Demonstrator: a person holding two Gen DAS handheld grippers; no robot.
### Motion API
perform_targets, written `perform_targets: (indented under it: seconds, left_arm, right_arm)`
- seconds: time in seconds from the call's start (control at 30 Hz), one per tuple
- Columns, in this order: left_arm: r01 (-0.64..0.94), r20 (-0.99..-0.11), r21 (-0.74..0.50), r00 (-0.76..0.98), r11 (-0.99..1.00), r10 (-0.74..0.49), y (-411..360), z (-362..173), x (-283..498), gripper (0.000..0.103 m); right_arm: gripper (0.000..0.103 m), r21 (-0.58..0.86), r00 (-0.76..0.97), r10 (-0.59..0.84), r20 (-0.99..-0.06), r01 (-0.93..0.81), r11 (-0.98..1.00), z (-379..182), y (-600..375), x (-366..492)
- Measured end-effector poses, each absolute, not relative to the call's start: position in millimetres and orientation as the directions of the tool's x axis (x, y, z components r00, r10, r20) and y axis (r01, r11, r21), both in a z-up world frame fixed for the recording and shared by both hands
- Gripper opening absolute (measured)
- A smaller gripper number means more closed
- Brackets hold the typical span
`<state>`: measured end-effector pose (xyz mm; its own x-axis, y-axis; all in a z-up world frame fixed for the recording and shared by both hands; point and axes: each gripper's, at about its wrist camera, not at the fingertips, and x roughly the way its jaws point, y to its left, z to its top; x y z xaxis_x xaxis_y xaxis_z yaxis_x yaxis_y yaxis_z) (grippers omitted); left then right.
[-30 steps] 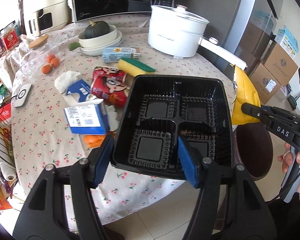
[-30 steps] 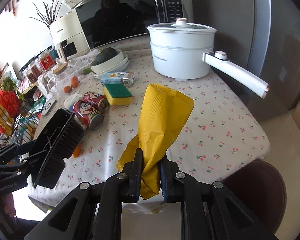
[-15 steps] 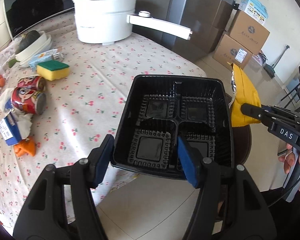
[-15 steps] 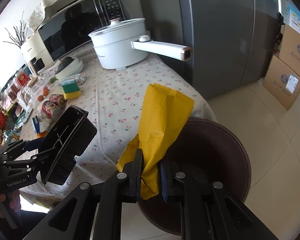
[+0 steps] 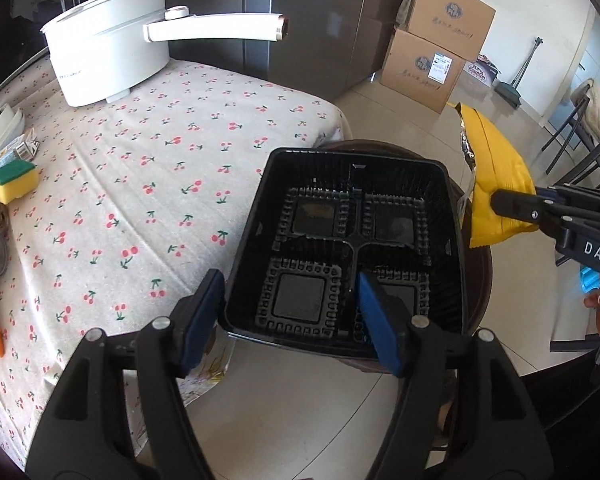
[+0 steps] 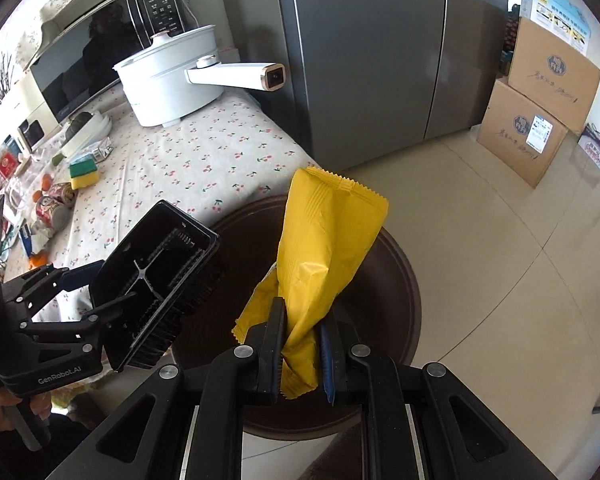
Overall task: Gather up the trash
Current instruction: 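Carry the yellow wrapper over the brown bin and open the right tool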
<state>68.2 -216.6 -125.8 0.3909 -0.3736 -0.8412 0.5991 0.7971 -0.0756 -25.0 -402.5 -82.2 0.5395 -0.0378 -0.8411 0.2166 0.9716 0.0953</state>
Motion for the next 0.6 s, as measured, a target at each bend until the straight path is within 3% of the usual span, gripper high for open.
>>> perform_targets:
  seconds: [0.03, 0.13, 0.47, 0.53, 0.57, 0.6]
  left_arm:
    - [0.593, -0.843, -0.072, 0.394, 0.802, -0.366, -217, -126, 68, 0.081]
    - [0.565, -0.833, -0.06, 0.426, 0.823, -0.354, -212, -124, 68, 0.092]
    - [0.507, -0.813, -0.035, 0.486, 0.861, -0.32, -182, -110, 72, 0.096]
    - [0.495, -0.813, -0.038, 0.49, 0.868, -0.315, -174, -107, 73, 0.096]
    - [0.488, -0.815, -0.04, 0.489, 0.872, -0.311, -170, -107, 74, 0.096]
    - [0.479, -0.816, -0.043, 0.489, 0.877, -0.307, -165, -106, 75, 0.096]
  right_arm:
    - [0.016, 0.091, 0.537, -0.042, -0.843, 0.22, 0.971, -82, -403, -25]
    - [0.016, 0.084, 0.533, -0.048, -0.844, 0.221, 0.972, -84, -405, -26]
    - [0.016, 0.082, 0.503, -0.028, -0.864, 0.195, 0.977, -93, -393, -15]
    - [0.022, 0.076, 0.489, -0.031, -0.872, 0.198, 0.977, -95, -391, -12]
    - [0.033, 0.059, 0.48, -0.051, -0.876, 0.21, 0.976, -96, -390, -11]
    - [0.063, 0.043, 0.471, -0.068, -0.879, 0.22, 0.974, -97, -388, -10]
